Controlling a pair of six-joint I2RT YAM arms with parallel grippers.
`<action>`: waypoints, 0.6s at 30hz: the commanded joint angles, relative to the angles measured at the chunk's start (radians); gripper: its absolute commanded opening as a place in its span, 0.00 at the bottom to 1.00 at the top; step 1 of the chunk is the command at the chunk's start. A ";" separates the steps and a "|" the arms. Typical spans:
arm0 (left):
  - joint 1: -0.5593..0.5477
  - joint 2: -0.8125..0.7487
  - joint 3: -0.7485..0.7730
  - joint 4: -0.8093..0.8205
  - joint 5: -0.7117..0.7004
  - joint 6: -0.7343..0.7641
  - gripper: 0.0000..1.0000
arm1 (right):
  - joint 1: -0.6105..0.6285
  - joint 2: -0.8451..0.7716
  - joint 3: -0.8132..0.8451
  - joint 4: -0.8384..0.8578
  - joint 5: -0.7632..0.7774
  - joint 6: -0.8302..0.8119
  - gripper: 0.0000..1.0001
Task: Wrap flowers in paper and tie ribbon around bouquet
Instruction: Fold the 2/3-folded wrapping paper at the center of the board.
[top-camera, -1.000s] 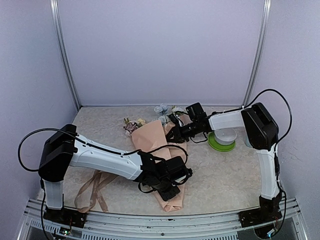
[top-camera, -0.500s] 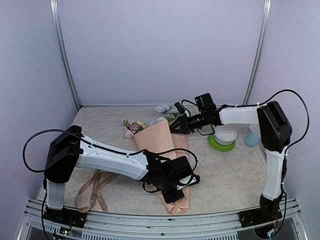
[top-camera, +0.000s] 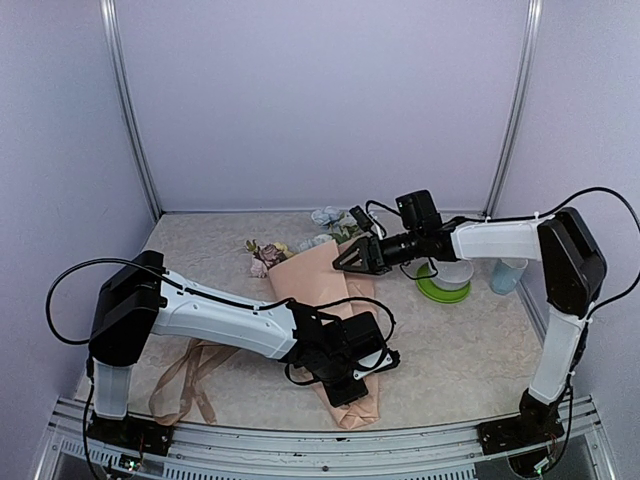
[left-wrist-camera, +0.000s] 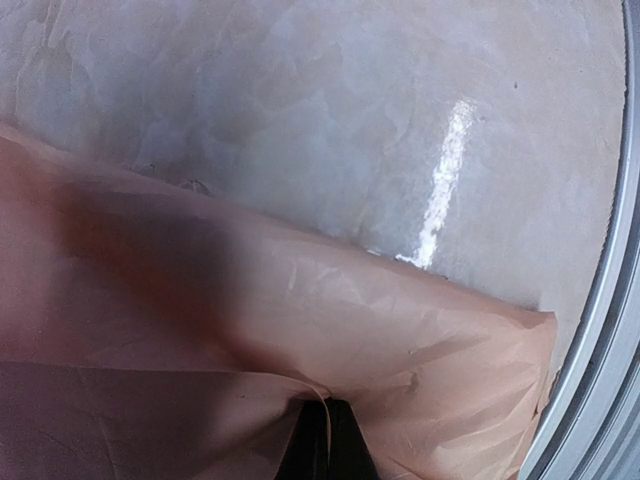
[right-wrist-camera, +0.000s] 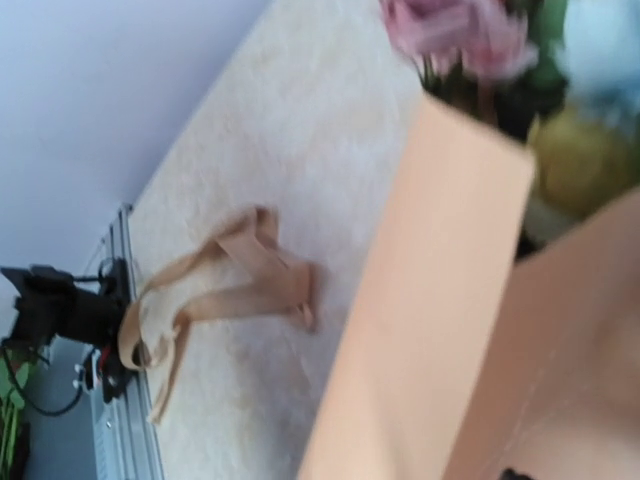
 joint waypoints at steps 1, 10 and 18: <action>-0.009 0.034 0.005 -0.036 0.049 0.014 0.00 | 0.028 0.065 0.055 -0.020 -0.006 -0.015 0.74; -0.009 0.031 -0.001 -0.030 0.049 0.014 0.00 | 0.039 0.104 0.026 -0.006 -0.032 0.010 0.00; 0.012 -0.046 0.013 -0.016 0.005 -0.004 0.29 | -0.013 0.129 -0.019 0.069 -0.022 0.071 0.00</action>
